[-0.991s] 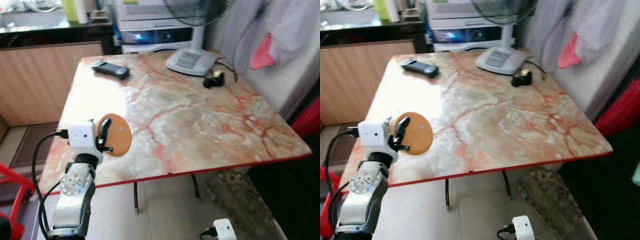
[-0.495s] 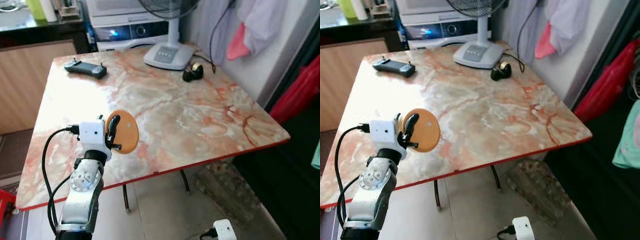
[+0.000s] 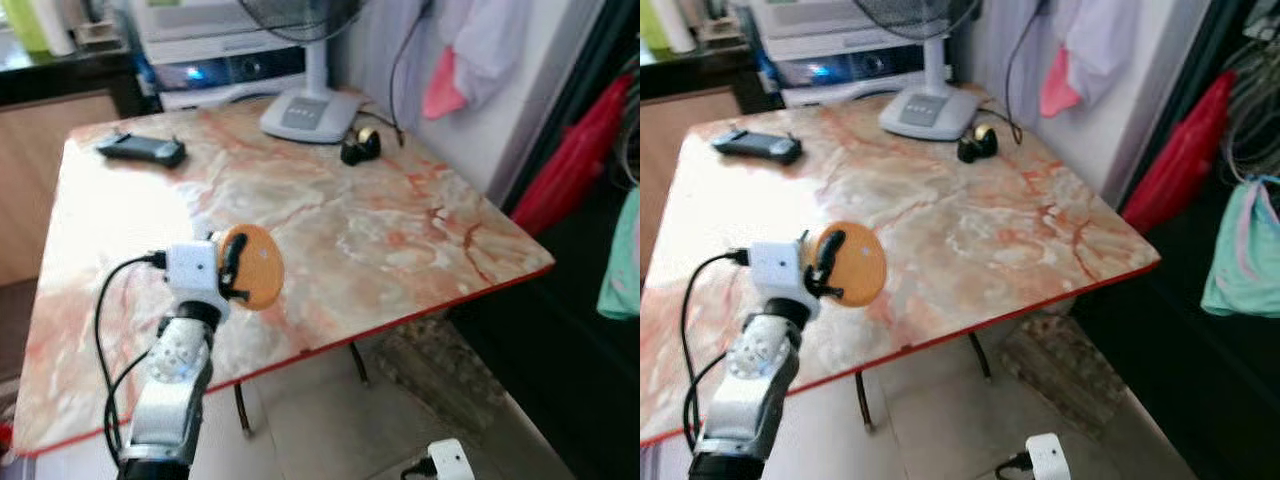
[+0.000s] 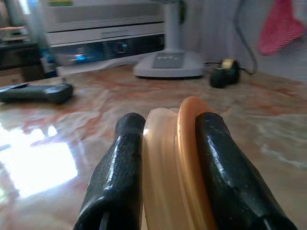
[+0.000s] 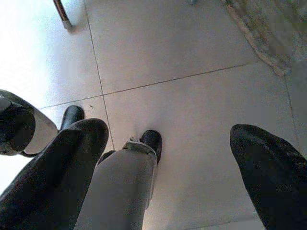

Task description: Restocking fridge

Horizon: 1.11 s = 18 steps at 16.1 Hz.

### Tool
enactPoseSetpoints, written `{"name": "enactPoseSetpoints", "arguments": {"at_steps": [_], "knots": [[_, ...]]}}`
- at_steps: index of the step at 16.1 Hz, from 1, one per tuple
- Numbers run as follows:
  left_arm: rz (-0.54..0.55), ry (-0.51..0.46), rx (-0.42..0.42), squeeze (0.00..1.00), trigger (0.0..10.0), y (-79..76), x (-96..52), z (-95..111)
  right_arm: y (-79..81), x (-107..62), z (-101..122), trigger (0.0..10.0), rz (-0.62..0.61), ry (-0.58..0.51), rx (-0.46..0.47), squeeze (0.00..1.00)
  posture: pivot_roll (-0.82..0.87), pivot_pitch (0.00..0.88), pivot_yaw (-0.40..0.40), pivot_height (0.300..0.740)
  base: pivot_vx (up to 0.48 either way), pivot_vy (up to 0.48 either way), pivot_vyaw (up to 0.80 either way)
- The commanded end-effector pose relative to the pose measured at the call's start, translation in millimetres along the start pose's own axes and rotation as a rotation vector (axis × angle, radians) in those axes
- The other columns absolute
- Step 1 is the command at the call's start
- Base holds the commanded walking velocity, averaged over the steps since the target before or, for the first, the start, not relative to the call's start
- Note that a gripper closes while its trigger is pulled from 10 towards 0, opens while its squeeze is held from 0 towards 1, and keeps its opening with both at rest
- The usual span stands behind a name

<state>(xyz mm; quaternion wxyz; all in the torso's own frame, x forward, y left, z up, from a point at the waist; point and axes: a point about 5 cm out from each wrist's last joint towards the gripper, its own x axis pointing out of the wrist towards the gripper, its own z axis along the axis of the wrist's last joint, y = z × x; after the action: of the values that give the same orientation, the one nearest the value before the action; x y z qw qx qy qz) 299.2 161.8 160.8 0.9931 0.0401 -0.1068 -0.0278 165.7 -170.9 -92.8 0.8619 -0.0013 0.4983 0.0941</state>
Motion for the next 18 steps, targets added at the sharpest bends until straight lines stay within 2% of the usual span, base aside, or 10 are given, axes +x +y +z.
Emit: {"name": "enactPoseSetpoints", "arguments": {"at_steps": [1,8,11,18], "knots": [[-0.003,-0.020,0.009,0.00,10.0,0.3,2.2,4,2.3,0.3,-2,10.0,0.007,0.008,0.000,0.00,0.05,0.000,-0.005,0.740,0.000,0.000,-0.80],[-0.027,-0.016,-0.007,0.00,10.0,-6.0,2.6,3,0.8,0.1,-1,10.0,0.005,0.006,0.003,0.00,0.05,0.000,-0.017,0.740,0.000,0.000,-0.80],[-0.031,-0.024,-0.016,0.00,10.0,-7.2,3.0,4,0.4,0.0,-1,10.0,0.006,0.007,0.002,0.00,0.05,0.000,-0.018,0.740,0.000,0.390,-0.80],[-0.055,-0.037,-0.025,0.00,10.0,-13.1,3.5,6,0.5,0.1,0,10.0,0.008,0.006,0.002,0.00,0.05,0.000,-0.019,0.740,0.000,0.000,-0.80]]}}
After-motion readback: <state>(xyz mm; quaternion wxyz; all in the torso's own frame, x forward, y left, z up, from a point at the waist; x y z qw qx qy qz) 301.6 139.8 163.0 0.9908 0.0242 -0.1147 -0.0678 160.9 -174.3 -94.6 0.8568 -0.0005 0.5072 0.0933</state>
